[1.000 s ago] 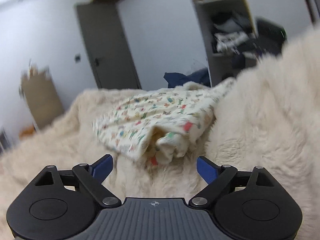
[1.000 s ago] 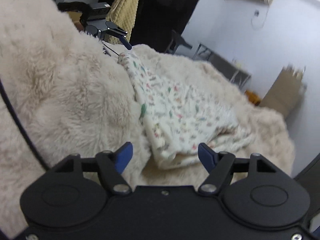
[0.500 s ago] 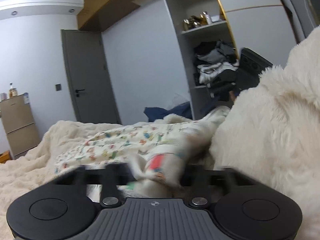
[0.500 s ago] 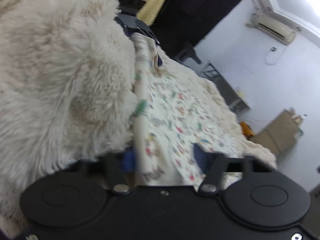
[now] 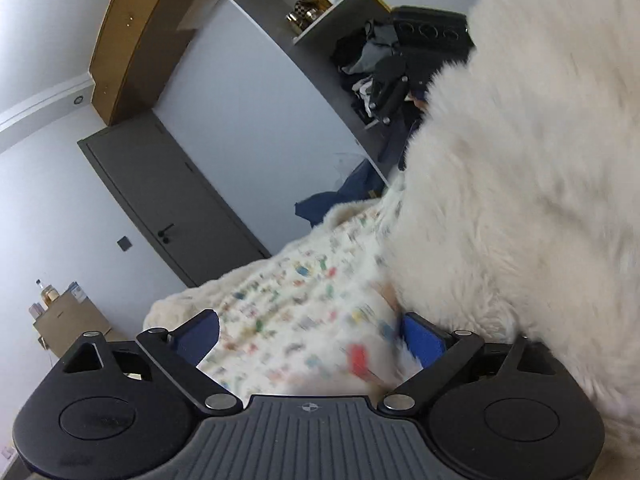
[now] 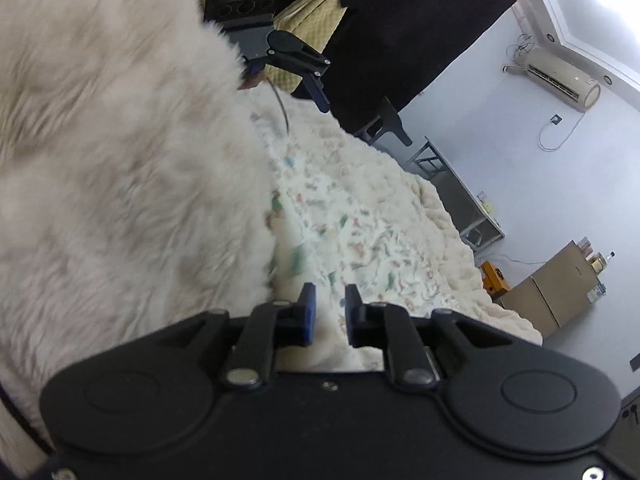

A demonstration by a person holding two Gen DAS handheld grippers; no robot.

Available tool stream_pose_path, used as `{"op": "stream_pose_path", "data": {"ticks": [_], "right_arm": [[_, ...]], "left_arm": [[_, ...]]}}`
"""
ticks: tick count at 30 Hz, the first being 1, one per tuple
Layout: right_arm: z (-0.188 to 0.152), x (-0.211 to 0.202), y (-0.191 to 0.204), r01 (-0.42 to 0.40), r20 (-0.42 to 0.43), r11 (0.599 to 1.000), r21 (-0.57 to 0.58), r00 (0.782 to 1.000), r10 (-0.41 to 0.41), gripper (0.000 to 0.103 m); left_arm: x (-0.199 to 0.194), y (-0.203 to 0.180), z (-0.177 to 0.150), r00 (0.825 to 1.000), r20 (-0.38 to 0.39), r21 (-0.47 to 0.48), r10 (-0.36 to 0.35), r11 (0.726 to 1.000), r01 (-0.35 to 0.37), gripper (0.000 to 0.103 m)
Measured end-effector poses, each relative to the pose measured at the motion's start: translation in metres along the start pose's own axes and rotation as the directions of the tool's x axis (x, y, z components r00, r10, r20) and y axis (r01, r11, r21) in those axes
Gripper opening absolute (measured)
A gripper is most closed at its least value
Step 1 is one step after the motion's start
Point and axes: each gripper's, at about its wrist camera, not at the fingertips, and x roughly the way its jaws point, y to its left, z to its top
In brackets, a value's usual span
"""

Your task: Fold clothes

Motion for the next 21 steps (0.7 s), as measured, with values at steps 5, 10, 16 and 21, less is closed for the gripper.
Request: {"op": "stream_pose_path", "data": {"ticks": [5,10,16,21], "right_arm": [[-0.005,0.007,0.009,-0.035,-0.063,0.999,-0.042,0.998,0.032,0.049],[-0.019,0.006,0.011,-0.045,-0.112,0.999,-0.019,0.993,0.043,0.055],[-0.028,0.037,0.026,0.019,-0.096,0.994,-0.107,0.995,-0.029,0.056],[-0.028,0.058,0.026,0.054,-0.043,0.987,-0.151,0.997,-0.061,0.037]], "left_arm": [[0.002,-0.003,-0.005,1.000,-0.009,-0.008,-0.024,1.000,0.024,0.087],[-0.006,0.006,-0.026,0.995,-0.064,-0.070,-0.075,0.995,0.070,0.089],[0.025,0.008,-0.032,0.997,0.019,0.006,-0.074,0.997,0.073,0.075],[0.048,0.010,-0.027,0.995,0.027,0.049,-0.097,0.994,0.095,0.031]]}}
